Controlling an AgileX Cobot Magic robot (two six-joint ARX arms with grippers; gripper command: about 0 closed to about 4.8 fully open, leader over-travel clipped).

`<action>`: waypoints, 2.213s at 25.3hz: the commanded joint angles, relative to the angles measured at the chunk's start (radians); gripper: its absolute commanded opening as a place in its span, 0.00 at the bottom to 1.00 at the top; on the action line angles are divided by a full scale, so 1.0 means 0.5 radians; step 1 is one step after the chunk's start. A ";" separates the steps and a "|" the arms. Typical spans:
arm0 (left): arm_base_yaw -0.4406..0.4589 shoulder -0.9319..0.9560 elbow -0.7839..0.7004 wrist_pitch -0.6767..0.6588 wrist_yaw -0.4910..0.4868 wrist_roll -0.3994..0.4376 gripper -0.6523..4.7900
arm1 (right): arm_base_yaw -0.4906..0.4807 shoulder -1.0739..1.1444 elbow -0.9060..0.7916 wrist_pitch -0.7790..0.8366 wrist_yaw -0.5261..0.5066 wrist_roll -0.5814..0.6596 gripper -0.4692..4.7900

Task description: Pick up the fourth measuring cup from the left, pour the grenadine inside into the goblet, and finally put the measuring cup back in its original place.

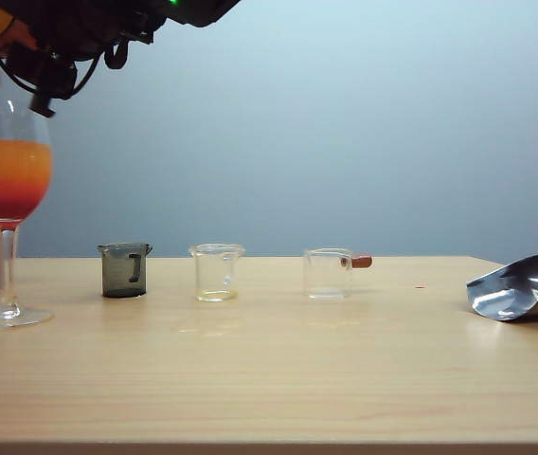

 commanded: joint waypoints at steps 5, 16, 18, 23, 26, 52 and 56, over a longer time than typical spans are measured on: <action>0.005 -0.004 0.002 0.024 -0.003 -0.008 0.11 | -0.027 -0.067 0.010 -0.156 0.086 1.202 0.46; 0.005 -0.004 0.002 0.026 -0.004 -0.007 0.11 | -0.213 -0.196 0.008 -0.416 -0.374 1.930 0.46; 0.005 -0.004 0.002 0.024 -0.003 -0.008 0.11 | -0.271 -0.209 0.008 -0.430 -0.546 1.988 0.40; 0.005 -0.004 0.002 0.027 -0.004 -0.008 0.11 | -0.412 -0.220 0.008 -0.443 -0.887 2.279 0.36; 0.005 -0.004 0.002 0.025 -0.003 -0.007 0.11 | -0.473 -0.225 0.007 -0.529 -0.901 2.274 0.36; 0.005 -0.004 0.002 0.025 -0.004 -0.007 0.11 | -0.710 -0.753 -0.461 -0.629 -0.681 2.313 0.36; 0.005 -0.004 0.002 0.029 -0.004 -0.008 0.11 | -0.781 -1.110 -0.909 -0.613 -0.455 2.313 0.36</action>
